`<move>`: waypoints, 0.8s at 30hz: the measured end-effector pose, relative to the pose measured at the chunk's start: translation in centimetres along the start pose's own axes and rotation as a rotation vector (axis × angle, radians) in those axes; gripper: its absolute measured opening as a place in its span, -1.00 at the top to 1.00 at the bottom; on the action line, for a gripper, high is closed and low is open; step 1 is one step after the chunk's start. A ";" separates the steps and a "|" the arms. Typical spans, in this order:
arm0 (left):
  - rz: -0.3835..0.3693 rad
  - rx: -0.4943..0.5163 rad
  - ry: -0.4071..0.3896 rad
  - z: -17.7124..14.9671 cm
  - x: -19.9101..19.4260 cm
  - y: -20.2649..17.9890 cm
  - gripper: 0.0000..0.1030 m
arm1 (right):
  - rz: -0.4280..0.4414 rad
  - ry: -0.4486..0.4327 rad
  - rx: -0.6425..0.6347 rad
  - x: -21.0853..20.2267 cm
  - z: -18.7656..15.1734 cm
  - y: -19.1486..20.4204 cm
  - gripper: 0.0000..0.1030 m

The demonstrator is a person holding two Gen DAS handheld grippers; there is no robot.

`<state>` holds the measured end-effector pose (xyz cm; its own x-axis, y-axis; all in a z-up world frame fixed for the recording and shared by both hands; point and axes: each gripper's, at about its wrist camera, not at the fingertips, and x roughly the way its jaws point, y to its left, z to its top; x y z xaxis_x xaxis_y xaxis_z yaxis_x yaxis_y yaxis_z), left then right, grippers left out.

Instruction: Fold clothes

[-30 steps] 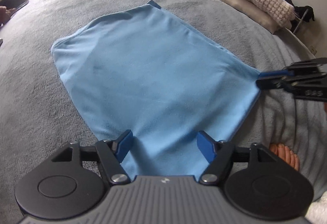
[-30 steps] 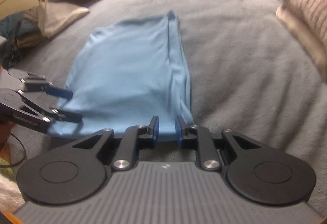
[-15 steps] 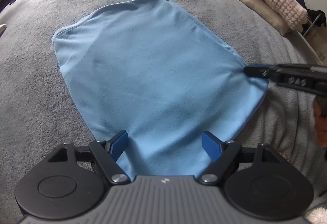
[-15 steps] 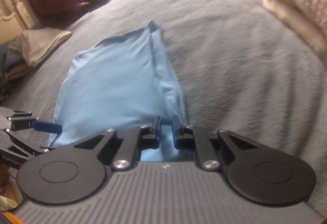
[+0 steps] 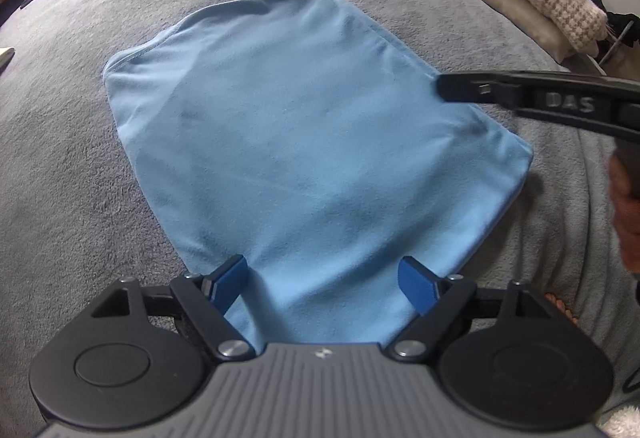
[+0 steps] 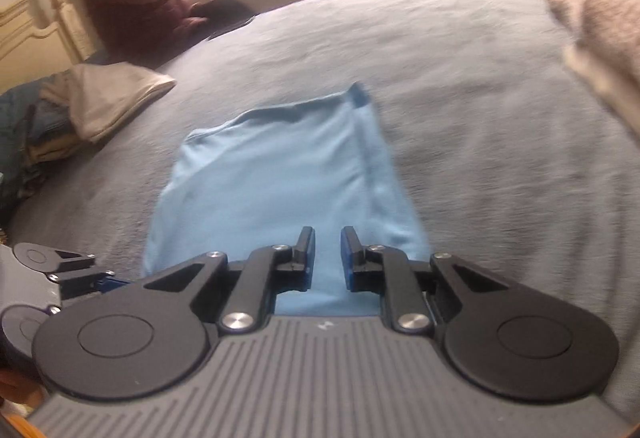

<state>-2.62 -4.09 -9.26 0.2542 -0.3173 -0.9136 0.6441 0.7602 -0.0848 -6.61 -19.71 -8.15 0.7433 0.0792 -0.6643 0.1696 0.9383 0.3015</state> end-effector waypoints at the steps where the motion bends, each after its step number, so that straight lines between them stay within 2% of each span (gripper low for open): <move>1: 0.001 0.000 0.001 0.0 0.0 0.0 -0.63 | 0.008 0.010 0.002 0.4 -0.2 0.2 0.74; 6: 0.004 0.003 0.001 0.0 0.1 -0.1 -0.63 | -0.052 0.055 0.029 1.7 -0.8 -0.9 0.76; 12: 0.004 0.003 0.003 0.0 0.3 -0.1 -0.67 | -0.129 -0.001 0.143 -0.1 0.1 -3.6 0.71; 18: 0.011 0.005 0.005 0.0 0.3 -0.3 -0.68 | -0.096 -0.025 0.157 -1.0 1.1 -3.1 0.61; 21: 0.014 0.004 0.006 -0.1 0.3 -0.3 -0.68 | -0.091 -0.017 0.182 -0.9 1.5 -2.5 0.40; 23: 0.015 0.003 0.006 -0.1 0.3 -0.3 -0.68 | -0.096 -0.016 0.184 -1.0 1.9 -2.1 0.04; 24: 0.016 0.002 0.007 -0.1 0.3 -0.3 -0.68 | -0.100 -0.014 0.181 -1.1 2.1 -1.9 -0.03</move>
<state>-2.84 -4.34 -9.56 0.2595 -0.3017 -0.9174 0.6413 0.7641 -0.0698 -6.40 -22.27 -6.50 0.7258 -0.0169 -0.6877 0.3553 0.8653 0.3537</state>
